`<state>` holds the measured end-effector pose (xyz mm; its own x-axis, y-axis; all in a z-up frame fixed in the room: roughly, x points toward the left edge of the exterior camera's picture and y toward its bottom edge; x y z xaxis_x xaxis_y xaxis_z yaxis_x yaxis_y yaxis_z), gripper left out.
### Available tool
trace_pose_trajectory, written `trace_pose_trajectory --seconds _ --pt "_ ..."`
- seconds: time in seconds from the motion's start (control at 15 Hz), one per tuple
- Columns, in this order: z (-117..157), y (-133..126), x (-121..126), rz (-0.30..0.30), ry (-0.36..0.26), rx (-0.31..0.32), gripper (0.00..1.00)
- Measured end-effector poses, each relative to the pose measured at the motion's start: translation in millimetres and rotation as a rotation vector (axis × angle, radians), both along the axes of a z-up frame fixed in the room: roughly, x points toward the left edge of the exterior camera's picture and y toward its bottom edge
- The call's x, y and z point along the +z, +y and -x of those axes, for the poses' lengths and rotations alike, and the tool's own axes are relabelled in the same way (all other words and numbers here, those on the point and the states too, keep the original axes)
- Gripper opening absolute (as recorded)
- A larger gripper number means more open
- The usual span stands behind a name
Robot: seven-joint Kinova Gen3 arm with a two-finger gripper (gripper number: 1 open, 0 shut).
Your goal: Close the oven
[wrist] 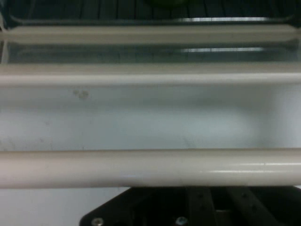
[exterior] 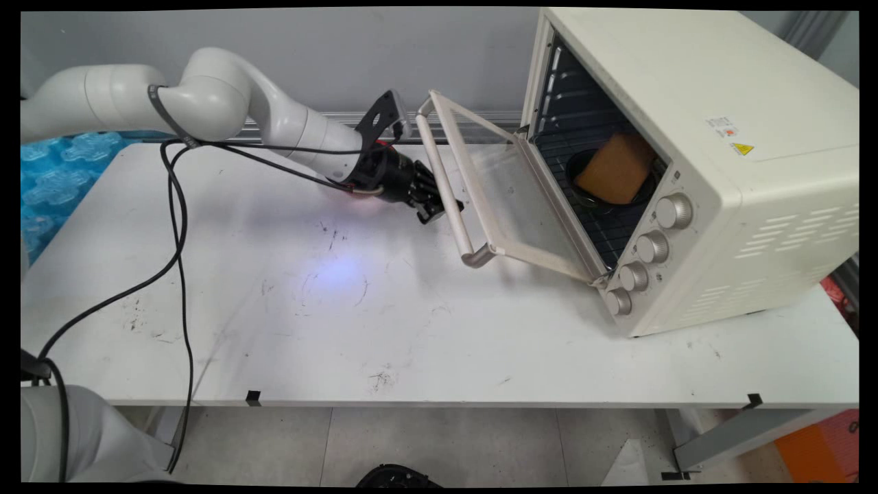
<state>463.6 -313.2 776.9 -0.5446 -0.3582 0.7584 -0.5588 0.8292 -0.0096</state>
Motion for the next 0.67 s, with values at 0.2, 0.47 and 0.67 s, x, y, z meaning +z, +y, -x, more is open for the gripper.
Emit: trace_pose_trajectory --seconds 0.2,0.47,0.67 --pt "5.5 -5.1 8.0 0.016 0.017 -0.003 0.00" --pt "15.7 -15.7 21.7 0.043 0.043 -0.008 0.00" --pt "25.3 -25.6 31.9 0.059 0.061 -0.013 0.00"
